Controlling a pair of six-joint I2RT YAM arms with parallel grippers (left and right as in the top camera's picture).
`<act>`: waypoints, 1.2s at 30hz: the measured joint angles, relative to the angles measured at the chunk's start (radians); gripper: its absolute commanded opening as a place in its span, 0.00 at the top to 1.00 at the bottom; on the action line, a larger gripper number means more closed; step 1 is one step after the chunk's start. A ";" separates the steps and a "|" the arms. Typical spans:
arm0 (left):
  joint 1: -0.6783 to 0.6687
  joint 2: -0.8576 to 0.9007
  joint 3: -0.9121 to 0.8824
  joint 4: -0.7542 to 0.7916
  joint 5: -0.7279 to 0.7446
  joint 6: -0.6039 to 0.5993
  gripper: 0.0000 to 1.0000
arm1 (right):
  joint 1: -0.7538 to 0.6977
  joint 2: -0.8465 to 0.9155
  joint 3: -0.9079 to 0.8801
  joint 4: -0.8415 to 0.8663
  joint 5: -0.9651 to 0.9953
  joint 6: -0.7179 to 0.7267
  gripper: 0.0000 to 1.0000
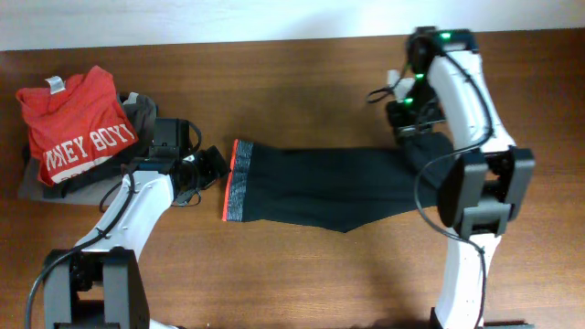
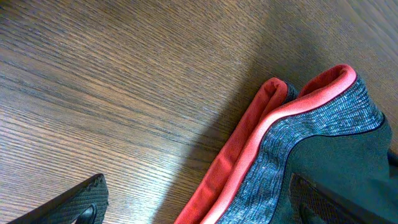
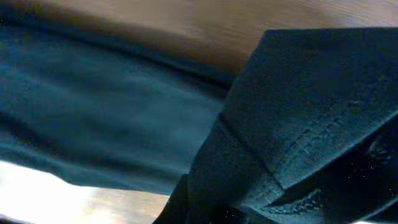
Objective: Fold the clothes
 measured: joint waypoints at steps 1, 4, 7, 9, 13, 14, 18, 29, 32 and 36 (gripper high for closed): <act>0.000 0.000 0.000 0.000 0.000 0.000 0.08 | 0.018 0.000 0.000 0.000 0.000 0.000 0.96; 0.000 0.000 0.000 0.000 0.000 0.000 0.07 | 0.076 0.000 -0.003 0.000 0.000 0.000 0.96; 0.000 0.000 0.000 -0.001 0.000 0.000 0.07 | 0.115 0.000 -0.021 0.000 0.000 0.000 0.96; 0.000 0.000 0.000 -0.002 0.000 0.000 0.07 | 0.132 0.000 -0.042 0.000 0.000 0.000 0.96; 0.000 0.000 0.000 -0.002 0.000 0.000 0.07 | 0.147 0.000 -0.088 -0.002 0.000 0.013 0.96; 0.000 0.000 0.000 -0.002 0.000 0.003 0.07 | 0.149 0.000 -0.100 -0.003 0.000 0.021 0.96; 0.000 0.000 0.000 -0.002 0.000 0.018 0.07 | 0.150 0.000 -0.146 -0.031 -0.001 0.037 0.96; 0.000 0.000 0.000 0.001 0.000 0.026 0.07 | 0.212 0.000 -0.163 -0.052 -0.020 0.041 0.95; 0.000 0.000 0.000 0.002 0.000 0.026 0.07 | 0.264 0.000 -0.163 -0.043 -0.027 0.041 0.66; 0.000 0.000 0.000 0.002 0.000 0.026 0.07 | 0.320 0.000 -0.163 -0.045 -0.034 0.042 0.44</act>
